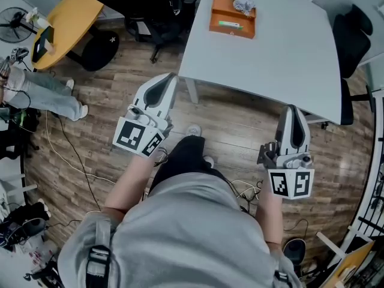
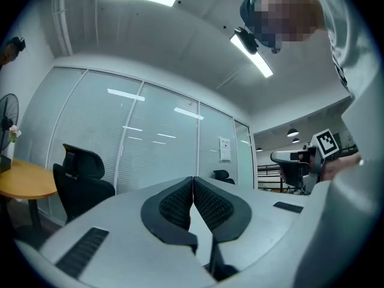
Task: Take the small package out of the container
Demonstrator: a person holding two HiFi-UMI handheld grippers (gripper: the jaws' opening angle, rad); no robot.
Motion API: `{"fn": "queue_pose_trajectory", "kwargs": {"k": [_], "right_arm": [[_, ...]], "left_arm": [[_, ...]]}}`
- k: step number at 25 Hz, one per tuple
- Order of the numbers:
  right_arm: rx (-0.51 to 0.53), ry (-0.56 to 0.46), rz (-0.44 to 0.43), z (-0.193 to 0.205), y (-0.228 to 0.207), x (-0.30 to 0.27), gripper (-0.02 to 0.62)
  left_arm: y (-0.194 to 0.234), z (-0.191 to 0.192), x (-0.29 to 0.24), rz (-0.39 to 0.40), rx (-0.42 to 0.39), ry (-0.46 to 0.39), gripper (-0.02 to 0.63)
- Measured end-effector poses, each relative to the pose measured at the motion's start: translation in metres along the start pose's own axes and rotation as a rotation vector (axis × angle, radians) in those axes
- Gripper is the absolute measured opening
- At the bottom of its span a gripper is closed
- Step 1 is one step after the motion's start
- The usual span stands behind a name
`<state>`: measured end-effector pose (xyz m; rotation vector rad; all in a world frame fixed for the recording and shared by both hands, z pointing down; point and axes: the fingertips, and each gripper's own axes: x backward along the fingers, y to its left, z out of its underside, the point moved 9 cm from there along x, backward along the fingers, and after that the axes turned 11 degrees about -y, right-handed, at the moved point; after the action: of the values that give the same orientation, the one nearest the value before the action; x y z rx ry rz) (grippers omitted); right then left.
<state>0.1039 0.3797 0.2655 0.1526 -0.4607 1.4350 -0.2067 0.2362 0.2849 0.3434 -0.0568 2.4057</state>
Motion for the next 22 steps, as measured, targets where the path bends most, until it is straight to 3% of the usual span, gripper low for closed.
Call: {"fn": "queue_pose_trajectory", "kwargs": {"k": [11,16,22], "right_arm": [[0.042,-0.009,0.03,0.057,-0.013,-0.153,0.055],[0.031,0.032,0.06,0.079,-0.027,-0.194,0.055],[0.02,0.039,0.034,0.104,-0.06,-0.241,0.055]], "left_arm": [[0.136,0.017,-0.114,0.048,0.012,-0.02,0.021],[0.17,0.034,-0.154,0.062,0.036,0.012,0.021],[0.19,0.06,-0.194,0.041,0.048,0.026,0.021]]}}
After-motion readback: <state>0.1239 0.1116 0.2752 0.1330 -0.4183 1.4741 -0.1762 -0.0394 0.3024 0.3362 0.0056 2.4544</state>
